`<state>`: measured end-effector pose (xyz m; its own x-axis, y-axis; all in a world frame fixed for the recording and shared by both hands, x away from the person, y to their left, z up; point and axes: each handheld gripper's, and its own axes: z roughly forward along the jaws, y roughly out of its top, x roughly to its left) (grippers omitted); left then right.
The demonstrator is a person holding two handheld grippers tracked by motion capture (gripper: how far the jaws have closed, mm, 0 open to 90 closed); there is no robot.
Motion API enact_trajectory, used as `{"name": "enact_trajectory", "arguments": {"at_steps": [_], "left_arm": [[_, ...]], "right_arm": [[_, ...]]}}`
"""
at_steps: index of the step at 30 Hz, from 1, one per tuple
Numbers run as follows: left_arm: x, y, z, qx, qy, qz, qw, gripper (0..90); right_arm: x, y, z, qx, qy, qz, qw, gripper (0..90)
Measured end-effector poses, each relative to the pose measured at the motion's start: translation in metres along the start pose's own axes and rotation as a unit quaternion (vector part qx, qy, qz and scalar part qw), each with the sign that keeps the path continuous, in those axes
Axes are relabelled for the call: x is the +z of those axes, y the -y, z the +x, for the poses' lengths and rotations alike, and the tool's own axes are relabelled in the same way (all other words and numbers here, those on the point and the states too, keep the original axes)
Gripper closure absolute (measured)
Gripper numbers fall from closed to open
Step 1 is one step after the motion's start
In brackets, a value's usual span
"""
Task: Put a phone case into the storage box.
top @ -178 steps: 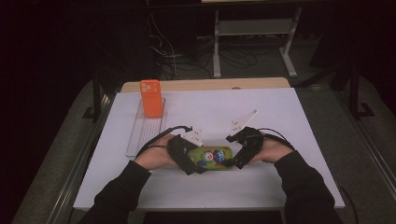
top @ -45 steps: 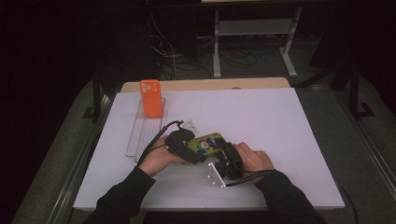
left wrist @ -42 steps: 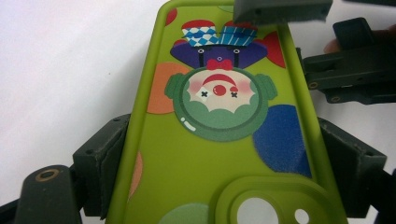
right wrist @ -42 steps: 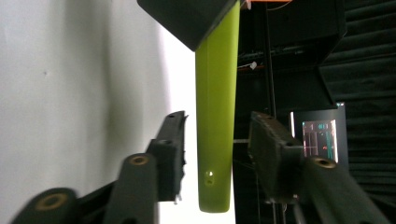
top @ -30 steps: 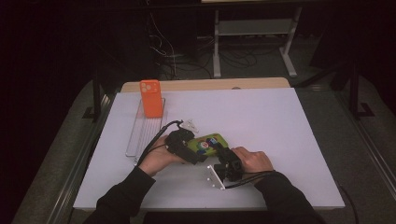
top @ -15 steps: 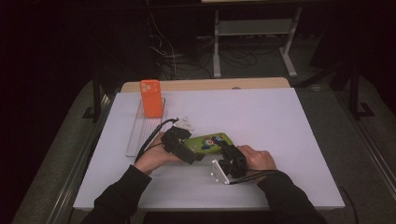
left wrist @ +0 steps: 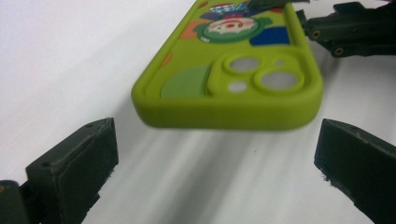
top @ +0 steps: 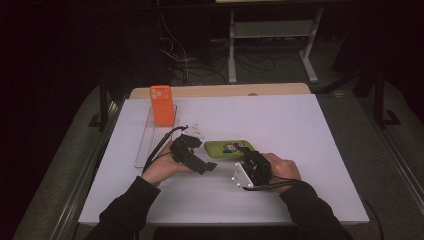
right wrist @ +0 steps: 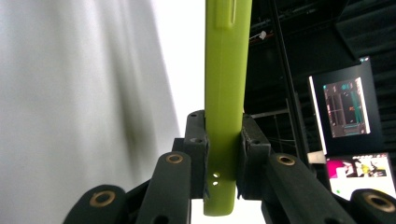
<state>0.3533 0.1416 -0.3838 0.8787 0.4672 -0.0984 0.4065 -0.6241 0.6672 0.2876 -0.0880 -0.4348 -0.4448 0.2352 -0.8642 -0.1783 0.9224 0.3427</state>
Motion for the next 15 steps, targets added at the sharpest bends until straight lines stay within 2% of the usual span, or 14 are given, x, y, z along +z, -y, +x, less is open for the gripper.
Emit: {"name": "enact_trajectory", "arguments": {"at_steps": [2,4,6,8,9,10,12,13,15], "left_arm": [[0.000,0.000,0.001,0.003,0.000,0.002,1.0000,0.0],[0.002,0.001,-0.001,-0.011,0.002,0.002,0.9999,0.0],[0.003,0.001,-0.001,-0.011,0.003,0.006,0.9999,0.0],[0.004,0.001,-0.002,-0.017,0.002,0.001,0.9998,0.0],[0.004,0.001,-0.002,-0.021,0.002,-0.002,0.9998,0.0],[0.004,0.001,-0.003,-0.023,0.002,-0.005,0.9997,0.0],[0.004,0.001,-0.002,-0.021,0.000,-0.005,0.9998,0.0],[0.004,0.001,-0.002,-0.024,-0.001,-0.006,0.9997,0.0],[0.004,0.001,-0.001,-0.019,-0.002,-0.003,0.9998,0.0]], "right_arm": [[0.000,0.001,-0.002,0.007,-0.002,0.000,1.0000,75.5],[-0.001,0.002,-0.004,0.014,-0.005,0.000,0.9999,75.5],[-0.001,0.004,-0.006,0.005,-0.007,-0.003,1.0000,75.5],[-0.001,0.004,-0.006,0.028,-0.008,-0.006,0.9996,75.5],[-0.001,0.005,-0.008,0.025,-0.014,0.000,0.9996,75.5],[-0.002,0.005,-0.009,0.045,-0.016,0.002,0.9988,75.5],[-0.002,0.006,-0.012,0.052,-0.015,0.000,0.9985,75.5],[-0.002,0.006,-0.012,0.075,-0.019,-0.001,0.9970,75.5],[-0.002,0.007,-0.014,0.089,-0.020,-0.003,0.9958,75.5]]}}
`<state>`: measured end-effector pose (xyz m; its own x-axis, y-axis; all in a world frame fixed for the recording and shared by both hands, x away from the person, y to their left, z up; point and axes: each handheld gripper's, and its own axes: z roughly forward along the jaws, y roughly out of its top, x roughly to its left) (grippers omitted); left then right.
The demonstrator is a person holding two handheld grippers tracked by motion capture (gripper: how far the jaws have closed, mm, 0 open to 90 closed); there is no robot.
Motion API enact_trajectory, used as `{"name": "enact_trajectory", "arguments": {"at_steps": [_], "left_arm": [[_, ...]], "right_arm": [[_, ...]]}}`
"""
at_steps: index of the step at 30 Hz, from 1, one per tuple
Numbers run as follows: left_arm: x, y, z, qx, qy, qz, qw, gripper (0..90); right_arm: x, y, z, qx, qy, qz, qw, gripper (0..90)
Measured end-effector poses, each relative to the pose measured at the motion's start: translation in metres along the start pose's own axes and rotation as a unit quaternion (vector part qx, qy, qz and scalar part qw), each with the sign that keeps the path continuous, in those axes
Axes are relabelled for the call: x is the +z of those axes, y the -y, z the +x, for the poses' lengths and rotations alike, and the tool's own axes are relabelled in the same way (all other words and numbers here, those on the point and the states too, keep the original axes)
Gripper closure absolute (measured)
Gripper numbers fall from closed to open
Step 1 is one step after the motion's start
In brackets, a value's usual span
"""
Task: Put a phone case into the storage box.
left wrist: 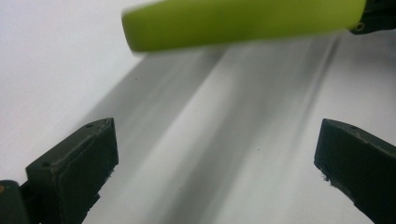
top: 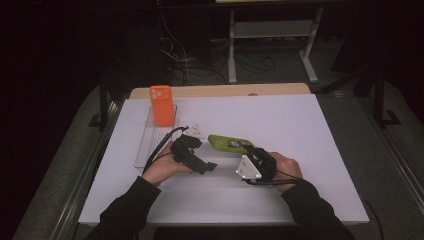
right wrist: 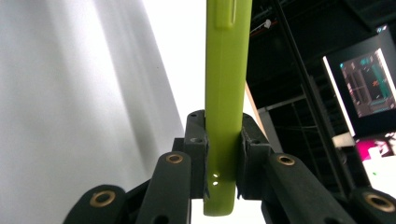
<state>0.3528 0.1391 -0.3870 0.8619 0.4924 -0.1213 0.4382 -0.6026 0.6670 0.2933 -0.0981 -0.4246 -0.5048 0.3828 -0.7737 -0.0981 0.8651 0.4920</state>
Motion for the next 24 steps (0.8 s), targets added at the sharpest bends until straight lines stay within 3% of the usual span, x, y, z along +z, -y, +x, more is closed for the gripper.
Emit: {"name": "enact_trajectory", "arguments": {"at_steps": [6,9,13,19,22,24], "left_arm": [[-0.001,0.000,0.000,-0.009,-0.002,-0.007,0.9999,0.0],[-0.001,0.000,0.002,-0.001,-0.002,-0.009,1.0000,0.0],[-0.003,-0.001,0.001,-0.005,-0.004,-0.006,1.0000,0.0],[-0.005,-0.001,0.005,0.006,-0.005,0.003,1.0000,0.0],[-0.003,0.000,0.003,-0.003,-0.005,-0.001,1.0000,0.0],[-0.004,0.000,0.004,0.006,-0.003,0.005,1.0000,0.0]], "right_arm": [[0.000,0.000,-0.003,0.037,-0.013,0.001,0.9992,75.5],[-0.001,0.000,-0.005,0.068,-0.020,0.001,0.9974,75.5],[0.000,0.002,-0.010,0.100,-0.037,0.002,0.9943,75.5],[0.001,0.004,-0.016,0.139,-0.055,-0.002,0.9887,75.5],[0.001,0.005,-0.018,0.158,-0.064,-0.003,0.9854,75.5],[0.001,0.005,-0.019,0.178,-0.070,-0.003,0.9815,75.4]]}}
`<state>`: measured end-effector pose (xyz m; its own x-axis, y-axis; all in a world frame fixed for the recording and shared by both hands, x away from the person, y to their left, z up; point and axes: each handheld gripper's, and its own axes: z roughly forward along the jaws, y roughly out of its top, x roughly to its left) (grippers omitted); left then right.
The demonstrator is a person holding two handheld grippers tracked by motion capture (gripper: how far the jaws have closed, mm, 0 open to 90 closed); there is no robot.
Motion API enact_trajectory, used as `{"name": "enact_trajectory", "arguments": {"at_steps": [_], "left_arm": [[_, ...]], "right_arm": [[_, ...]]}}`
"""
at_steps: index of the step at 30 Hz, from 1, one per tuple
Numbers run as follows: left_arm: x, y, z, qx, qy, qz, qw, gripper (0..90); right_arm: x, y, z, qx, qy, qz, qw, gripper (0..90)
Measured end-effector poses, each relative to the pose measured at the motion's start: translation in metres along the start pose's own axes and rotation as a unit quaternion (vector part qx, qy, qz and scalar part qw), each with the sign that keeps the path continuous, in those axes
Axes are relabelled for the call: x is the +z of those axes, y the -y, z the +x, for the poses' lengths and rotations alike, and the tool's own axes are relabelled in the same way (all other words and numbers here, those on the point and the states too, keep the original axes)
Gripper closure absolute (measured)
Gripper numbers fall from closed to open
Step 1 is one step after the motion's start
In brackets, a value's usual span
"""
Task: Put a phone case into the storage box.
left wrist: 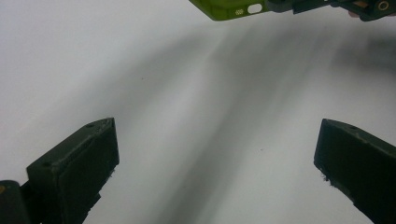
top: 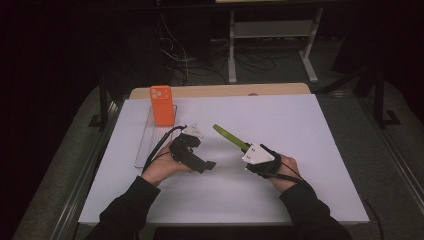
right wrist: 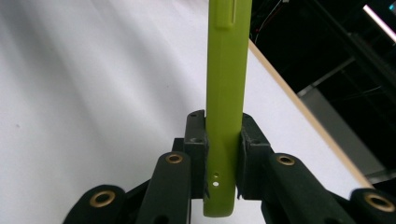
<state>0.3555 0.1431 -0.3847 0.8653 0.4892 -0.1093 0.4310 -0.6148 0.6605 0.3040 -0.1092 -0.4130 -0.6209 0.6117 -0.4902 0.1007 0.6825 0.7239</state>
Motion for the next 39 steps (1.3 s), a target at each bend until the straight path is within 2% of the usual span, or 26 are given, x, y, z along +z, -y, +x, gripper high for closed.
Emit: {"name": "enact_trajectory", "arguments": {"at_steps": [1,2,5,7,9,10,13,16,17,18,19,20,21,24,25,26,27,29,30,31,32,33,34,35,37,39], "left_arm": [[0.000,0.000,0.000,0.002,-0.001,0.000,1.0000,0.0],[0.001,0.000,-0.001,-0.004,-0.003,-0.009,0.9999,0.0],[0.000,0.000,-0.001,-0.007,-0.004,-0.010,0.9999,0.0],[0.000,0.000,-0.002,-0.010,-0.004,-0.013,0.9999,0.0],[-0.001,0.000,0.000,-0.002,-0.006,-0.010,0.9999,0.0],[-0.001,0.000,-0.001,-0.010,-0.006,-0.016,0.9998,0.0],[-0.001,0.000,-0.001,-0.010,-0.007,-0.017,0.9998,0.0],[0.000,0.000,-0.001,-0.010,-0.007,-0.016,0.9998,0.0],[-0.001,0.000,0.000,0.002,-0.005,-0.005,1.0000,0.0],[-0.002,0.000,0.000,0.002,-0.005,-0.003,1.0000,0.0],[0.000,0.000,-0.001,-0.008,-0.005,-0.012,0.9999,0.0],[-0.001,0.000,-0.001,0.000,-0.004,-0.004,1.0000,0.0],[-0.001,0.000,-0.001,-0.003,-0.005,-0.005,1.0000,0.0],[-0.001,0.000,0.000,-0.006,-0.005,-0.007,0.9999,0.0],[0.000,0.000,-0.002,-0.014,-0.007,-0.018,0.9997,0.0],[0.000,0.000,-0.001,-0.015,-0.008,-0.018,0.9997,0.0],[-0.002,0.000,0.001,-0.001,-0.011,-0.007,0.9999,0.0],[-0.002,0.001,0.001,-0.006,-0.014,-0.006,0.9999,0.0],[-0.002,0.001,0.002,-0.009,-0.015,-0.008,0.9998,0.0],[-0.002,0.001,0.002,-0.012,-0.017,-0.011,0.9997,0.0],[-0.003,0.001,0.002,-0.014,-0.019,-0.014,0.9996,0.0],[-0.003,0.000,0.002,-0.024,-0.017,-0.022,0.9993,0.0],[-0.004,0.000,0.003,-0.020,-0.017,-0.022,0.9994,0.0],[-0.005,-0.001,0.003,-0.029,-0.013,-0.032,0.9990,0.0],[-0.007,-0.003,0.004,-0.040,-0.012,-0.046,0.9980,0.0],[-0.009,-0.006,0.004,-0.046,-0.014,-0.055,0.9973,0.0]], "right_arm": [[0.000,0.000,0.000,0.019,-0.006,-0.003,0.9998,75.5],[0.000,-0.001,-0.001,0.027,-0.009,-0.002,0.9996,75.5],[0.000,-0.001,-0.004,0.053,-0.019,-0.004,0.9984,75.5],[0.000,-0.001,-0.007,0.079,-0.033,-0.005,0.9963,75.5],[-0.001,-0.001,-0.009,0.109,-0.046,-0.005,0.9929,75.5],[-0.001,-0.001,-0.010,0.122,-0.051,-0.005,0.9912,75.5],[0.000,0.000,-0.014,0.157,-0.067,-0.005,0.9853,75.4],[0.001,0.002,-0.018,0.173,-0.078,-0.004,0.9818,75.4],[0.002,0.004,-0.021,0.182,-0.082,-0.005,0.9798,75.4],[0.002,0.004,-0.021,0.190,-0.087,-0.004,0.9779,75.4],[0.003,0.005,-0.022,0.201,-0.092,-0.002,0.9753,75.4],[0.003,0.006,-0.023,0.209,-0.096,-0.003,0.9733,75.4],[0.003,0.006,-0.023,0.217,-0.099,-0.004,0.9711,75.4],[0.004,0.007,-0.025,0.252,-0.113,-0.005,0.9611,75.5],[0.004,0.007,-0.026,0.257,-0.115,-0.004,0.9594,75.4],[0.004,0.008,-0.027,0.266,-0.118,-0.003,0.9566,75.5],[0.004,0.008,-0.027,0.273,-0.120,-0.006,0.9546,75.5],[0.005,0.009,-0.028,0.291,-0.125,-0.006,0.9484,75.5],[0.005,0.010,-0.029,0.300,-0.129,-0.009,0.9452,75.5],[0.005,0.011,-0.029,0.312,-0.132,-0.011,0.9407,75.5],[0.006,0.013,-0.029,0.328,-0.137,-0.013,0.9347,75.4],[0.006,0.014,-0.029,0.337,-0.138,-0.014,0.9312,75.5],[0.006,0.014,-0.029,0.347,-0.140,-0.013,0.9272,75.5],[0.007,0.015,-0.028,0.350,-0.140,-0.014,0.9261,75.5],[0.007,0.015,-0.027,0.343,-0.134,-0.014,0.9298,75.4],[0.008,0.015,-0.026,0.339,-0.132,-0.015,0.9314,75.4]]}}
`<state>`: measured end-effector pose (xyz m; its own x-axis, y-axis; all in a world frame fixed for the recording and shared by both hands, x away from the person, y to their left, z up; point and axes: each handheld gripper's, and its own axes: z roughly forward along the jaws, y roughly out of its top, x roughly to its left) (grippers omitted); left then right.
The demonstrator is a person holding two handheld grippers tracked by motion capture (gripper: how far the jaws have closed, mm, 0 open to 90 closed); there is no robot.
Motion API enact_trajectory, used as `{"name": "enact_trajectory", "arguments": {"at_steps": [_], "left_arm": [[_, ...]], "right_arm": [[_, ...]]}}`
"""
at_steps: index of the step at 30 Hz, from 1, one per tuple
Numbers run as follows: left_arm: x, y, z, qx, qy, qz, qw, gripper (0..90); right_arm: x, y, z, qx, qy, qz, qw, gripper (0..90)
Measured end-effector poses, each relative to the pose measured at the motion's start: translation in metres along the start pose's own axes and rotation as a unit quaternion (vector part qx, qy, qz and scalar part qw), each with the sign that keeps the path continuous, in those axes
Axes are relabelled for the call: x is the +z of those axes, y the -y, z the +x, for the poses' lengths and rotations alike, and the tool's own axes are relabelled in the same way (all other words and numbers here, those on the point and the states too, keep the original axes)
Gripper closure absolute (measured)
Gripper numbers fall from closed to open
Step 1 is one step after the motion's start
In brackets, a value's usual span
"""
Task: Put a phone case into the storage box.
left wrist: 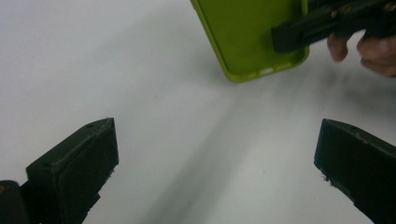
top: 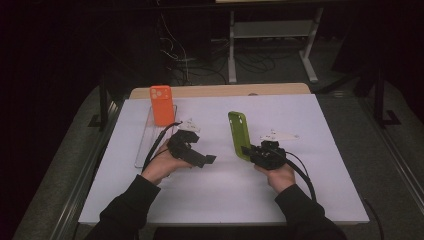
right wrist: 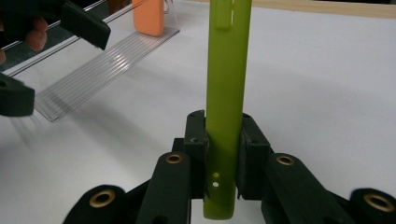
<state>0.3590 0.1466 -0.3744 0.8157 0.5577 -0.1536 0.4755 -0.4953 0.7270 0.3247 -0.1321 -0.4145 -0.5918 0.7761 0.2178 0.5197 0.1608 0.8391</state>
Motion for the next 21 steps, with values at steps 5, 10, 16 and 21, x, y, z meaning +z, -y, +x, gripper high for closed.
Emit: {"name": "enact_trajectory", "arguments": {"at_steps": [5,10,16,21], "left_arm": [[-0.004,-0.010,0.003,-0.020,0.001,-0.035,0.9992,0.0],[-0.004,-0.021,0.008,-0.024,0.005,-0.035,0.9991,0.0],[-0.005,-0.037,0.008,-0.026,0.023,-0.040,0.9986,0.0],[-0.003,-0.048,0.009,-0.022,0.032,-0.043,0.9983,0.0]], "right_arm": [[0.000,0.000,0.006,0.007,0.001,-0.006,1.0000,75.4],[0.000,0.000,0.009,0.007,-0.004,-0.011,0.9999,75.5],[0.000,0.000,0.016,-0.002,-0.010,-0.014,0.9999,75.5],[0.002,0.000,0.024,-0.010,-0.019,-0.019,0.9996,75.5]]}}
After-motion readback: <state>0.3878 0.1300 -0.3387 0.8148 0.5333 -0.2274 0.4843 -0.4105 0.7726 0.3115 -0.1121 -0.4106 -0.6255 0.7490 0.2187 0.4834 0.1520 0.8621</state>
